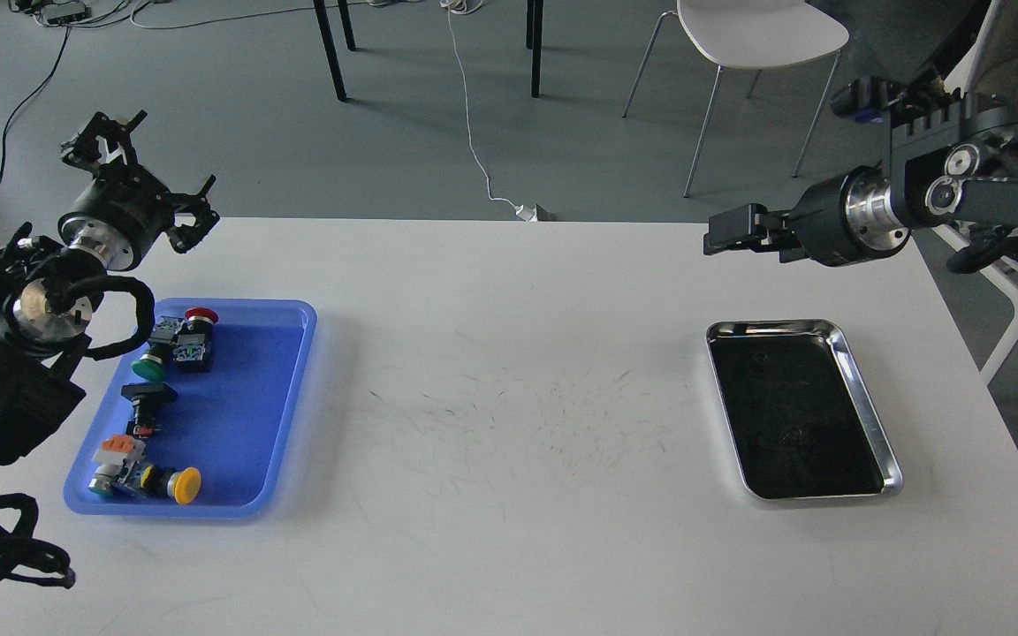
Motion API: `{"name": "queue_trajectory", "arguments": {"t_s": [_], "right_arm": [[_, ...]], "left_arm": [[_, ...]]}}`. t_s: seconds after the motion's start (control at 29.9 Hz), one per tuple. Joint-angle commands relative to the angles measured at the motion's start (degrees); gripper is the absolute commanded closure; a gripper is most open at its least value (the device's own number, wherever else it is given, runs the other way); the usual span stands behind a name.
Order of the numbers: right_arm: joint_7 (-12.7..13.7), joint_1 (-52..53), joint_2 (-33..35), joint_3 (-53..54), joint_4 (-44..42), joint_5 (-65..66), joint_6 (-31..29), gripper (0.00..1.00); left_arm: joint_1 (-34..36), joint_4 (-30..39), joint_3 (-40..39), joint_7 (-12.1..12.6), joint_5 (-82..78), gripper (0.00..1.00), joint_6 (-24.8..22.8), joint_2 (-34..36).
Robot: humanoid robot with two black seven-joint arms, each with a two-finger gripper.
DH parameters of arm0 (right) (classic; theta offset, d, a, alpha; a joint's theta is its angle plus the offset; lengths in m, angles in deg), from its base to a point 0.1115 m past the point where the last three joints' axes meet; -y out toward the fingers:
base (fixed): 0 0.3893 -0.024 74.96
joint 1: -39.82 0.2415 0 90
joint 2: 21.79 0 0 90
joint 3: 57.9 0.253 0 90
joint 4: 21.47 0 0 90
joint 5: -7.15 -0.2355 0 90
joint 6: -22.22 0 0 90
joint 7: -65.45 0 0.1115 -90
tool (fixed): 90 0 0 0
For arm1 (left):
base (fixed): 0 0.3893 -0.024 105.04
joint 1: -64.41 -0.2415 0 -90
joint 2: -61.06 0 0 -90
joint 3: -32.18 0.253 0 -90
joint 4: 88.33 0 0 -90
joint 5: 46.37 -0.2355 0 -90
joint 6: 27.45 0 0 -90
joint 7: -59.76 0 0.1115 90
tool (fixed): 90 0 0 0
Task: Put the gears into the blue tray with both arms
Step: 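Lower the right gripper into the metal tray and grasp the small black gear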
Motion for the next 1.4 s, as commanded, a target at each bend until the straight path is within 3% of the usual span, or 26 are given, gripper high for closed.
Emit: {"name": "queue_trajectory", "arguments": {"t_s": [0.0, 0.1, 0.4, 1.17, 1.37], "right_arm": [[0.0, -1.6, -1.9, -2.7, 0.0, 3.8, 0.0, 0.02], [0.0, -5.2, -1.8, -3.4, -0.6, 4.5, 0.3, 0.02], [0.0, -15.6, -2.0, -2.7, -8.3, 5.0, 5.2, 0.02], [0.1, -21.0, -7.0, -2.3, -15.5, 4.3, 5.4, 0.08], [0.1, -21.7, -7.5, -2.3, -16.8, 4.3, 5.4, 0.13]], "left_arm": [[-0.1, 0.0, -0.1, -0.9, 0.0, 0.01, 0.1, -0.2], [-0.1, 0.0, 0.0, -2.1, 0.0, 0.01, 0.1, -0.3], [-0.1, 0.0, 0.1, -2.5, -0.2, 0.01, 0.1, -0.2], [-0.1, 0.1, 0.0, -2.6, -0.1, 0.01, 0.1, -0.2], [-0.1, 0.1, 0.0, -2.6, -0.1, 0.01, 0.1, -0.2]]}}
